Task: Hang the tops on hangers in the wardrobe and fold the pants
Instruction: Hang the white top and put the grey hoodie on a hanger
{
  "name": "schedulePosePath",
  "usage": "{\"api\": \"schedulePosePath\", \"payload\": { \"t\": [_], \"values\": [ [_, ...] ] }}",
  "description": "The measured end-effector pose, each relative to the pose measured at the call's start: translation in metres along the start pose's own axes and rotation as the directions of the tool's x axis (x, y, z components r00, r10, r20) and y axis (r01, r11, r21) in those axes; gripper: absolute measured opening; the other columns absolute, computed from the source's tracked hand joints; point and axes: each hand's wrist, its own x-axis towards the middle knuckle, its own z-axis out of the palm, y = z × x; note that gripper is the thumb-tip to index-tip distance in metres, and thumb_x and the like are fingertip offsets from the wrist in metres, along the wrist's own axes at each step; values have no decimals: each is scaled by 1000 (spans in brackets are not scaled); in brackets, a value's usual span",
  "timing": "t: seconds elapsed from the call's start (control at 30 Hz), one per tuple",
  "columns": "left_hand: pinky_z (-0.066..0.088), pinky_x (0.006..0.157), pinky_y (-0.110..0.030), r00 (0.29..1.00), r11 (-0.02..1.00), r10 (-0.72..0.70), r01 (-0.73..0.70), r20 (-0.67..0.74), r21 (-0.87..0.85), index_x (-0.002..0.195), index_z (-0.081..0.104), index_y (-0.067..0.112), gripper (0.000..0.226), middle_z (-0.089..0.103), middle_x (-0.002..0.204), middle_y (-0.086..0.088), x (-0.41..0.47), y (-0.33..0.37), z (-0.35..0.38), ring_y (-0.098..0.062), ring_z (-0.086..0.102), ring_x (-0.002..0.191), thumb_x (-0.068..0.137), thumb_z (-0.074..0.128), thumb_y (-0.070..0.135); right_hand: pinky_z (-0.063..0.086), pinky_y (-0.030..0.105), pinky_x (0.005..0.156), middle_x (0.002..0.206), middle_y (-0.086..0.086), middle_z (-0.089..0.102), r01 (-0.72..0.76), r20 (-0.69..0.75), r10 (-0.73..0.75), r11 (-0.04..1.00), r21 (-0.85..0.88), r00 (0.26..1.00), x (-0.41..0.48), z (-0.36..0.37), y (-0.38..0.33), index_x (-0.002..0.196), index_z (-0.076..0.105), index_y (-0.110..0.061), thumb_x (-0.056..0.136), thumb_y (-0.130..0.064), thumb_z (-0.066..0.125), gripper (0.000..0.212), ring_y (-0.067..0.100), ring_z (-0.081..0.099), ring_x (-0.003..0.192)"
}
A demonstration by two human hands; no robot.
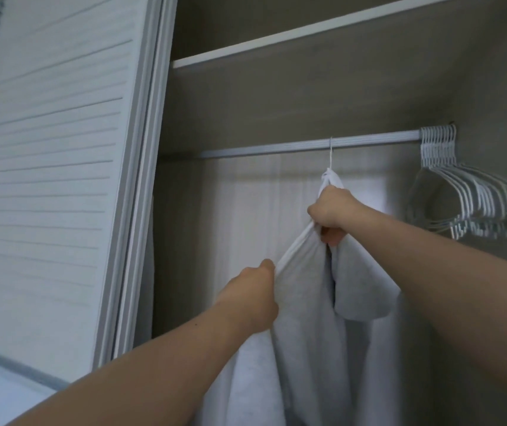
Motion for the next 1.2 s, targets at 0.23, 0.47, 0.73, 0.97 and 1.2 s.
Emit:
{"api": "schedulePosePath", "payload": {
  "t": [0.23,0.47,0.73,0.97,1.2],
  "values": [
    [55,75,-42,998,995,-59,60,-7,77,109,47,16,26,56,102,-8,-7,-29,-21,-32,61,88,85,46,6,62,52,72,79,35,70,72,-23,-68,966,250,997,8,25,-8,82,54,8,100,-10,41,28,46,72,72],
    [59,70,-41,997,950,-79,79,-11,302,112,50,21,29,57,94,-2,6,-68,-30,-24,61,78,88,53,5,61,36,59,68,29,70,273,-6,-284,919,285,959,41,79,-36,76,54,2,99,-15,44,30,41,72,63],
    [57,85,-45,988,863,-154,148,-29,482,111,53,24,20,60,97,1,37,-106,-38,-24,62,86,93,56,16,62,44,63,88,27,70,414,-2,-454,812,411,891,93,148,-71,108,58,1,101,-16,44,24,38,71,60],
    [38,104,-50,982,598,-175,166,-74,784,114,57,20,26,59,84,1,57,-124,-32,-24,56,86,90,68,21,49,35,86,129,20,62,506,-41,-555,723,470,831,130,222,-121,132,55,-4,103,-30,51,38,37,61,112],
    [31,108,-45,930,454,-363,229,-56,861,106,54,13,14,40,76,-4,89,-129,-34,-29,54,105,97,60,20,40,25,46,96,12,63,471,-2,-606,617,631,795,156,285,-186,103,56,-13,101,-36,53,23,28,62,79]
  ]
}}
